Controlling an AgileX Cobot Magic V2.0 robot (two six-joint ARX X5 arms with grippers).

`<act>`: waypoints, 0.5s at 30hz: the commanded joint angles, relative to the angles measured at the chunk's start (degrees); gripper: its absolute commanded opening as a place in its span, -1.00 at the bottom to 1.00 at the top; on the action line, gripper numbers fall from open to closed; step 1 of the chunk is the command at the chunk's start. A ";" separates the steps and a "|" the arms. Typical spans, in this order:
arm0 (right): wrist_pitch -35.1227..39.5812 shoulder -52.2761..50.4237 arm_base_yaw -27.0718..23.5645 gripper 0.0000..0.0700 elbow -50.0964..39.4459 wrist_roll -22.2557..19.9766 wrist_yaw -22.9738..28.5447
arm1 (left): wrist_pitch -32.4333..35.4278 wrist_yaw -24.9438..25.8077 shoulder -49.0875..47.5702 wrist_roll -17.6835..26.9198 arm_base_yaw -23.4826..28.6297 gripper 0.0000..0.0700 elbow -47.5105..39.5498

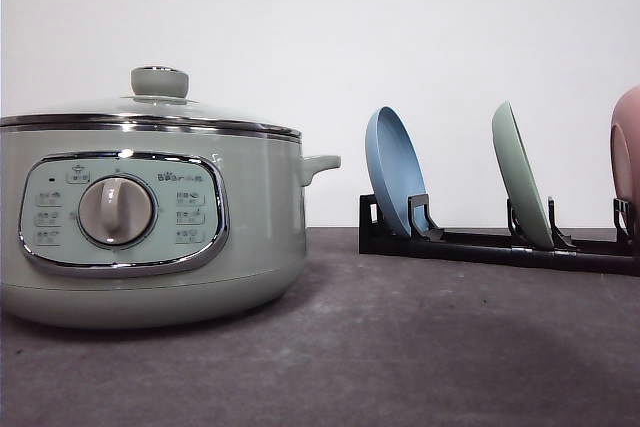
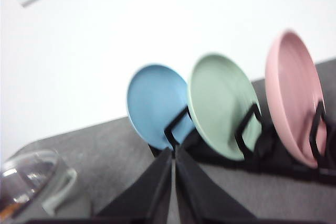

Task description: Transfer potato from steamer to green plate

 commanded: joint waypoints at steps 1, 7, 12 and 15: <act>-0.41 1.62 0.00 -1.00 2.71 -1.94 0.04 | -0.35 1.00 1.88 2.81 0.15 -0.99 3.24; -5.90 9.84 0.00 -1.00 12.80 -6.89 -0.28 | -5.87 6.33 10.25 8.93 0.15 -0.99 12.77; -14.34 17.99 0.00 -1.00 21.57 -12.31 -3.78 | -12.66 12.63 17.76 15.45 0.06 -0.99 21.09; -20.23 23.16 0.00 -1.00 26.65 -15.81 -6.46 | -16.55 15.55 21.71 18.57 -0.49 -0.99 25.83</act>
